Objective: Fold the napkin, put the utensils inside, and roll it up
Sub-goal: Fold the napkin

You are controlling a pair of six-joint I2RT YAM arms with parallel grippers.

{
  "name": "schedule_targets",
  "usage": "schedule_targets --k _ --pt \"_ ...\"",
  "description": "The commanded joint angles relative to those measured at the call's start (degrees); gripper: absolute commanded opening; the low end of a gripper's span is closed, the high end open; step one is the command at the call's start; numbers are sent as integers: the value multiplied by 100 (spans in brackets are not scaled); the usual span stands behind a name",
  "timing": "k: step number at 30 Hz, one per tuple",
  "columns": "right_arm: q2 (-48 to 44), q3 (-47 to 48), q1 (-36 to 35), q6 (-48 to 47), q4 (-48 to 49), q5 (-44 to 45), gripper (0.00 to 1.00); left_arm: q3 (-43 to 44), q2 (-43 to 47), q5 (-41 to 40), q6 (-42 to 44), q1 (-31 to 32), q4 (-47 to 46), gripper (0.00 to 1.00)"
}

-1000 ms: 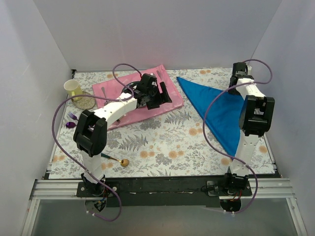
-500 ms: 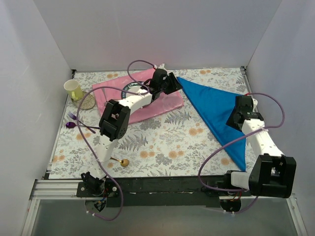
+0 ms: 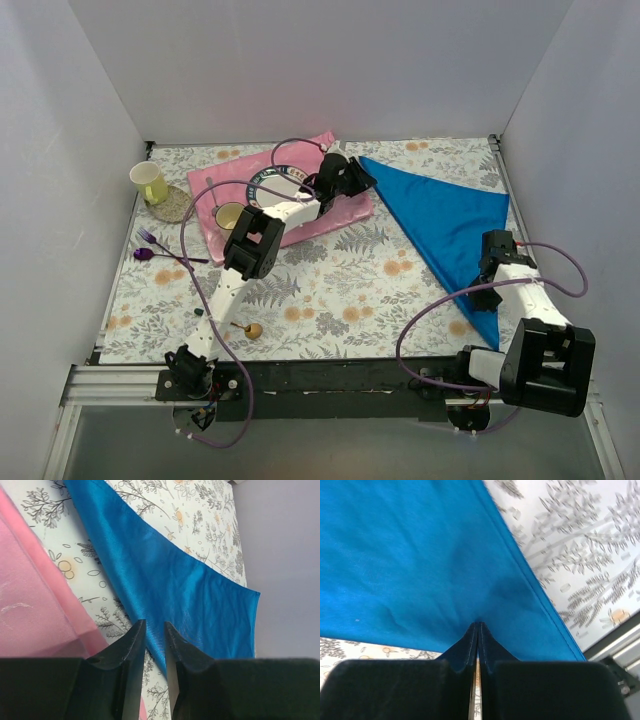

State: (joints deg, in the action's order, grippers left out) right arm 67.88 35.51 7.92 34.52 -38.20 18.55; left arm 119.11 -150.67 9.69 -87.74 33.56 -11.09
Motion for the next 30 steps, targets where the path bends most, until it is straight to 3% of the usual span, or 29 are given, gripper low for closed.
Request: schedule_targets --k 1,5,11,18,24,26,27,30 --pt "-20 9 95 1204 -847 185 1 289 336 -230 90 150 -403 20" --pt "-195 -368 95 1416 -620 -333 1 95 530 -266 135 195 -526 21" --pt "-872 -492 104 1663 -768 105 1 42 522 -284 118 239 -684 21" --pt "-846 -87 174 1566 -945 616 5 253 267 -572 -190 282 -1070 22" --pt "-679 -501 271 1470 -445 194 6 770 -251 -1214 -340 335 -1369 9" --pt "-688 -492 262 851 20 -112 6 894 -480 -1356 -331 335 -1483 0" --pt "-688 -457 262 602 466 -541 4 956 -550 -1391 -305 335 -1527 0" --pt "-557 -37 175 92 707 -668 1 1360 -867 -1689 -217 353 -1361 0"
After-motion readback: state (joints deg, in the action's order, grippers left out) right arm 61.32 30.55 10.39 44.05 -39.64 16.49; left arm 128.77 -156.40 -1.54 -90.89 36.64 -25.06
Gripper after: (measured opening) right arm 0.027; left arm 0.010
